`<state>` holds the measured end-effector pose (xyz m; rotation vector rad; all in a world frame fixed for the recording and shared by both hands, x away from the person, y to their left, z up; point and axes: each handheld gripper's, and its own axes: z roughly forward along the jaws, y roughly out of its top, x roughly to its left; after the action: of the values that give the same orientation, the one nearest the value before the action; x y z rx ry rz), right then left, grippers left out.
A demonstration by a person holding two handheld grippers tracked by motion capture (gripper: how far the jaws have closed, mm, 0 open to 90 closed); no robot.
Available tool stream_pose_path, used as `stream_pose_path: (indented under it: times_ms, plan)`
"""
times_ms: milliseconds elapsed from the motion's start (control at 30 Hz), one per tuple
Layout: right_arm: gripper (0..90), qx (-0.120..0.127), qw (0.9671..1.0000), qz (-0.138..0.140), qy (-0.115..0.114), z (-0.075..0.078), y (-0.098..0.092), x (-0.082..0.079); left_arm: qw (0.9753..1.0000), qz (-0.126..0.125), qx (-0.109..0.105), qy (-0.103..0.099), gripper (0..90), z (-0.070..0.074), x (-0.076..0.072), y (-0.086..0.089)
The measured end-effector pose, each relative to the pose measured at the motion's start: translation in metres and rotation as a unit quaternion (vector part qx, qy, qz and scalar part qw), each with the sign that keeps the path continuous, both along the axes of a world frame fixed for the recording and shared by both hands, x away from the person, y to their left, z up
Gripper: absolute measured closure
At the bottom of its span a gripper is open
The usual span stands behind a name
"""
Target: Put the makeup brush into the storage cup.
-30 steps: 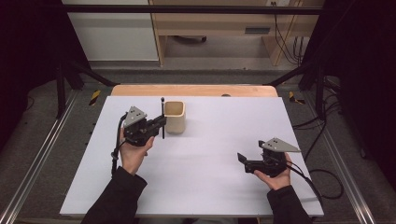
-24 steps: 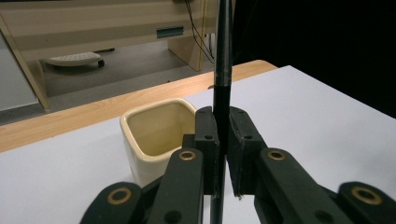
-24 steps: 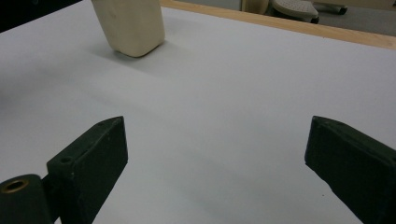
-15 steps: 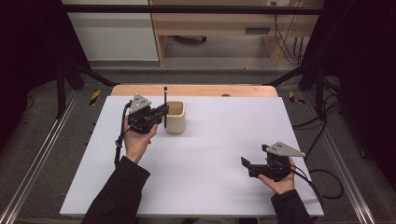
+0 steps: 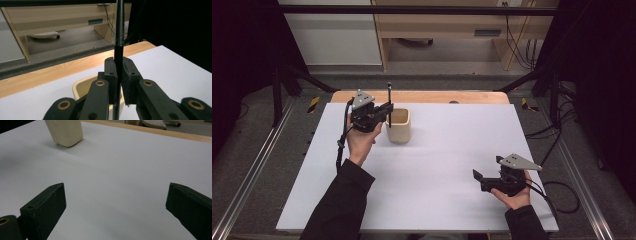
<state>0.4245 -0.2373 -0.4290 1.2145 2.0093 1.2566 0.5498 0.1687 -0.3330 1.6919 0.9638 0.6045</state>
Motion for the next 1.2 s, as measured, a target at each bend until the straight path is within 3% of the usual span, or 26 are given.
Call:
stream_pose_path:
  times_ms: [633,1200]
  plan:
    - [4.1,0.000,1.0000,-0.001,-0.003,0.001,-0.002,0.002,0.9996,0.024,0.015,-0.001,83.5,0.003,0.027,-0.011]
    - [4.0,0.002,1.0000,0.001,-0.002,0.000,-0.001,0.002,0.9991,0.040,0.012,0.005,83.4,-0.011,0.048,-0.007]
